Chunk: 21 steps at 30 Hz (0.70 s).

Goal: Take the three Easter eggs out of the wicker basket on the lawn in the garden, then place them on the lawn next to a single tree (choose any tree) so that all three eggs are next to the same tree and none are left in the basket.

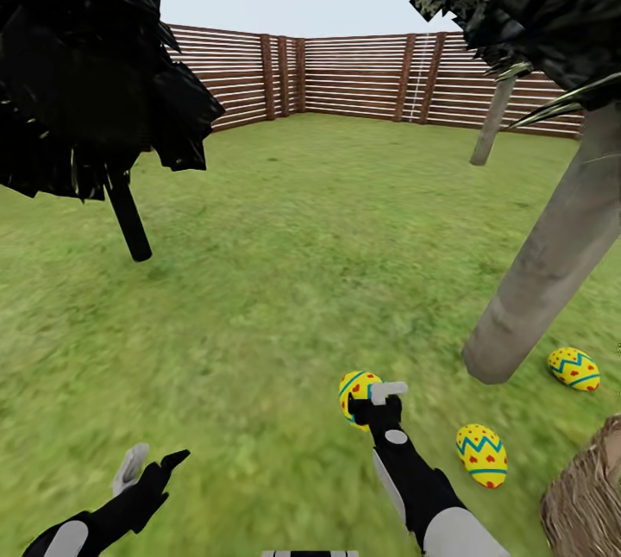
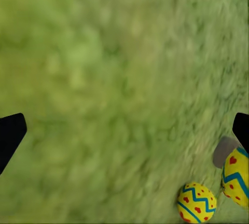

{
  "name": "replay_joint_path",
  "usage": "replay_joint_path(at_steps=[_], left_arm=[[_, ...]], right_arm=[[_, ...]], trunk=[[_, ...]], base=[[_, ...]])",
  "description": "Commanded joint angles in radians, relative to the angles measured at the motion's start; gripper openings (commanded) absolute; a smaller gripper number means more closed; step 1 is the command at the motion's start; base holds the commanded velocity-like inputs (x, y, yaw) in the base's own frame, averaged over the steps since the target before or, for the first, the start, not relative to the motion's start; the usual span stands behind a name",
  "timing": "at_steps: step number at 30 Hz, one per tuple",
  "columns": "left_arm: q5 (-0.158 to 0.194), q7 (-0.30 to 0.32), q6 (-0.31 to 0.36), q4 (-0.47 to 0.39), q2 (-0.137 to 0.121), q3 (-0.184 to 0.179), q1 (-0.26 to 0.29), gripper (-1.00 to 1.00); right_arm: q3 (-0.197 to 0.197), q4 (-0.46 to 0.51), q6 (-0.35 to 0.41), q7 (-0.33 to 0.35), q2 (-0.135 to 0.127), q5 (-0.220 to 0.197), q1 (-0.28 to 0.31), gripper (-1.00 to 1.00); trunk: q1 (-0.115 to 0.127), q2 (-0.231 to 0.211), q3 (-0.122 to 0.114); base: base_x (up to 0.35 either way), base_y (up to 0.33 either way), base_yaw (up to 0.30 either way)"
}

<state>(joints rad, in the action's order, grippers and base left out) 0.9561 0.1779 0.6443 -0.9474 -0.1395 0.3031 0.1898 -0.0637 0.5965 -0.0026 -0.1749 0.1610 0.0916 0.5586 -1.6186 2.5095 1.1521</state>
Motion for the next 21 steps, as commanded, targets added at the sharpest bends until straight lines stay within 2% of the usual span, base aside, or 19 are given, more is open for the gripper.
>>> replay_joint_path(at_steps=[1, 7, 10, 15, 21], left_arm=[[0.001, 0.003, 0.006, 0.0, 0.001, 0.002, 0.0, 1.0], [0.001, 0.002, 0.006, -0.001, 0.001, -0.039, 0.0, 1.0], [0.0, 0.002, 0.005, -0.001, 0.001, -0.044, 0.0, 1.0], [-0.001, 0.002, 0.005, -0.001, 0.001, -0.045, 0.0, 1.0], [0.0, 0.003, 0.006, -0.001, 0.0, -0.045, 0.0, 1.0]], right_arm=[[-0.001, -0.046, -0.015, -0.007, -0.001, -0.007, 0.026, -1.0], [0.003, -0.09, -0.037, -0.008, -0.004, -0.037, 0.052, -1.0], [0.003, -0.093, -0.039, -0.013, -0.004, -0.039, 0.053, -1.0], [0.002, -0.093, -0.037, -0.057, -0.003, -0.041, 0.053, -1.0], [0.003, -0.093, -0.027, -0.064, -0.004, -0.042, 0.053, -1.0]], trunk=[[0.0, 0.0, 0.001], [0.0, 0.0, 0.001], [0.0, 0.0, 0.001], [0.0, 0.0, 0.001], [0.0, 0.0, 0.001]], base=[[0.287, 0.148, -0.265], [0.318, 0.042, -0.265], [0.329, -0.055, -0.265], [0.33, -0.057, -0.265], [0.27, 0.198, -0.112]])
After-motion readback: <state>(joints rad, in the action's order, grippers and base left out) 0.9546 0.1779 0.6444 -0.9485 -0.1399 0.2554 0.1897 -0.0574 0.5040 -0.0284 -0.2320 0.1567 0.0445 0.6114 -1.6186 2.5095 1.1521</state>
